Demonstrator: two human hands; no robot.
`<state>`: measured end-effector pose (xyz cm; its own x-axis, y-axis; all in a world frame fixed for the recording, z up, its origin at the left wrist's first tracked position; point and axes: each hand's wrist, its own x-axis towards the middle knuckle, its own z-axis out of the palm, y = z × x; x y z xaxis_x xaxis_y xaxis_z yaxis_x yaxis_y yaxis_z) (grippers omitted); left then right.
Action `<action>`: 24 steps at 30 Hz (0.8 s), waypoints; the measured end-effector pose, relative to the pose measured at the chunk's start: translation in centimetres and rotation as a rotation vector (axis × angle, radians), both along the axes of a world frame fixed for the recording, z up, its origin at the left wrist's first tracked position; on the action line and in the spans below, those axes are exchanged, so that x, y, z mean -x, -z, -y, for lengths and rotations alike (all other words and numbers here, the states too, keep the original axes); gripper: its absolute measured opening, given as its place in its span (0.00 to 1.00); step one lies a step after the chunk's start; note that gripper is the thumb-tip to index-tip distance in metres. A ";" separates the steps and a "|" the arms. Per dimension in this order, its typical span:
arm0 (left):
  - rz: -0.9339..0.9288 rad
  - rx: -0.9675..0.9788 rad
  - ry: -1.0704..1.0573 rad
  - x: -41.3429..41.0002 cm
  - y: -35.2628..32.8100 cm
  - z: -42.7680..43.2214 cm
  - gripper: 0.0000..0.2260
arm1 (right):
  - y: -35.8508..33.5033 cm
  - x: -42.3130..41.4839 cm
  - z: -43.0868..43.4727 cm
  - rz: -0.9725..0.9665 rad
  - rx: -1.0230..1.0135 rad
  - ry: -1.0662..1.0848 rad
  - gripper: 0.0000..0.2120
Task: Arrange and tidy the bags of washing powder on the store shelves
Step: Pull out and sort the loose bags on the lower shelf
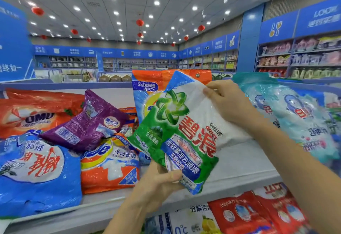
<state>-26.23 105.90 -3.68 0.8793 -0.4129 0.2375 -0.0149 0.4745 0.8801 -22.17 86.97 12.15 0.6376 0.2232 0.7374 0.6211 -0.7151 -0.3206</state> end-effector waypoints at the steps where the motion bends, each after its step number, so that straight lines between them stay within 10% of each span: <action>1: 0.029 -0.057 0.004 0.0 0.3 0.6 0.38 | -0.1 0.2 0.6 -0.010 0.010 0.013 0.15; 13: 0.137 -0.200 0.130 -1.1 5.3 14.0 0.39 | 1.2 5.4 14.5 -0.147 0.319 0.218 0.11; 24: -0.376 0.074 0.434 3.6 10.1 33.1 0.41 | 1.2 14.6 29.1 -0.239 0.504 0.302 0.10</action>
<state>-29.88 72.78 -13.79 0.6628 -0.7486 -0.0168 0.5022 0.4277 0.7516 -36.73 57.88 10.96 0.8609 0.2902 0.4178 0.3210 -0.9471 -0.0035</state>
